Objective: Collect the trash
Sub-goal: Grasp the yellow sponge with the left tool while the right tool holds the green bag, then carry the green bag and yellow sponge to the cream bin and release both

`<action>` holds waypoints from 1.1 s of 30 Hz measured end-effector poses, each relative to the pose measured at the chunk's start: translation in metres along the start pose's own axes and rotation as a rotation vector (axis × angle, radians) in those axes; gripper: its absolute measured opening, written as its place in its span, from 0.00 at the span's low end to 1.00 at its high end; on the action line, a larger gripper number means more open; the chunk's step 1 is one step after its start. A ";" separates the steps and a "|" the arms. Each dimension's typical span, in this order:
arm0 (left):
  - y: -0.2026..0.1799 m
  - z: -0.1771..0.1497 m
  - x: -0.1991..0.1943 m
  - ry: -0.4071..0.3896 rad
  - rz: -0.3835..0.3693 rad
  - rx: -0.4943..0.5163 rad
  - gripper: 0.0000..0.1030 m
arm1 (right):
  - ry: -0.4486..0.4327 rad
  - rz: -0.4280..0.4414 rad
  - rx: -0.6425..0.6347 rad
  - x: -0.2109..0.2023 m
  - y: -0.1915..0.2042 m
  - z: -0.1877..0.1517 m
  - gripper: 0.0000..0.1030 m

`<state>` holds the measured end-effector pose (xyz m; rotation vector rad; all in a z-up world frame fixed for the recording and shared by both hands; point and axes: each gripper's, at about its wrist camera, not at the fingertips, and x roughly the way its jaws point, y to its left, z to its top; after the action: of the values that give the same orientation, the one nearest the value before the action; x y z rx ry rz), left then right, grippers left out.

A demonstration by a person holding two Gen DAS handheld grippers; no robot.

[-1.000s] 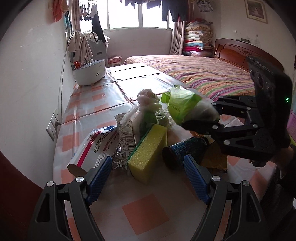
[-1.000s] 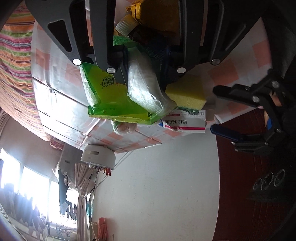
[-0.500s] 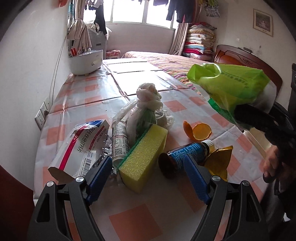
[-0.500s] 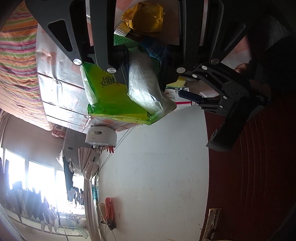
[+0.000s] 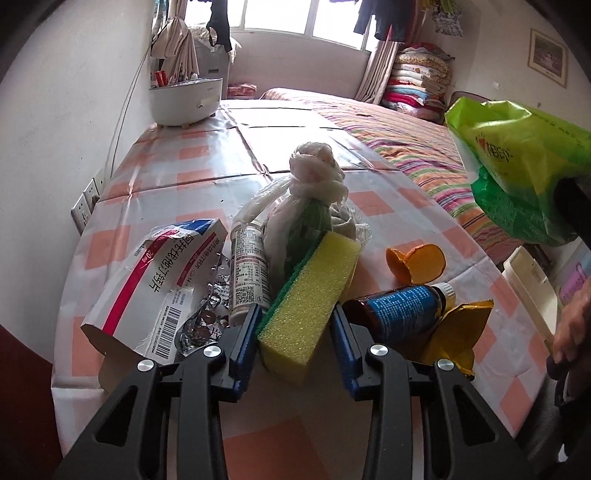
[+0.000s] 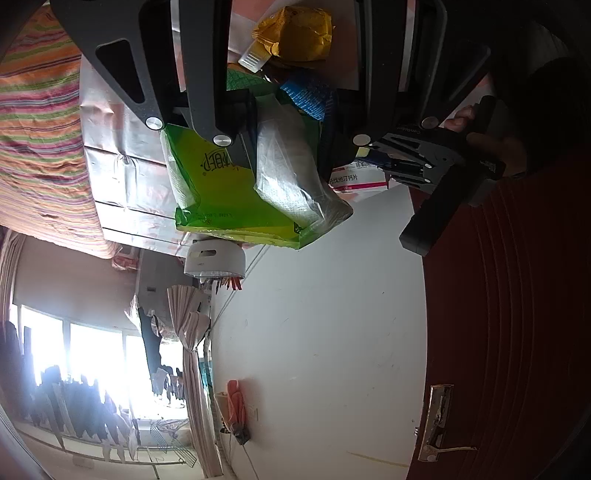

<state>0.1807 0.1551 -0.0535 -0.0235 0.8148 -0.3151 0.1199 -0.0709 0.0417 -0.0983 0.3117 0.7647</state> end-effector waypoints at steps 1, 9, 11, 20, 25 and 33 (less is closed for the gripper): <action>0.000 0.001 -0.001 -0.005 0.004 -0.003 0.34 | -0.005 -0.005 0.001 -0.001 -0.001 0.000 0.25; -0.009 0.009 -0.019 -0.066 0.035 -0.007 0.34 | -0.029 -0.050 0.021 -0.014 -0.010 0.000 0.25; -0.012 0.012 -0.022 -0.078 0.035 -0.004 0.34 | -0.031 -0.064 0.020 -0.018 -0.013 0.000 0.25; -0.039 0.026 -0.038 -0.133 -0.006 0.018 0.34 | -0.046 -0.132 0.033 -0.041 -0.027 -0.005 0.25; -0.063 0.035 -0.042 -0.155 -0.047 0.044 0.34 | -0.052 -0.169 0.045 -0.055 -0.036 -0.008 0.25; -0.106 0.045 -0.040 -0.165 -0.123 0.090 0.34 | -0.059 -0.228 0.044 -0.081 -0.045 -0.012 0.25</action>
<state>0.1590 0.0613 0.0202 -0.0156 0.6359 -0.4596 0.0931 -0.1595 0.0547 -0.0683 0.2559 0.5335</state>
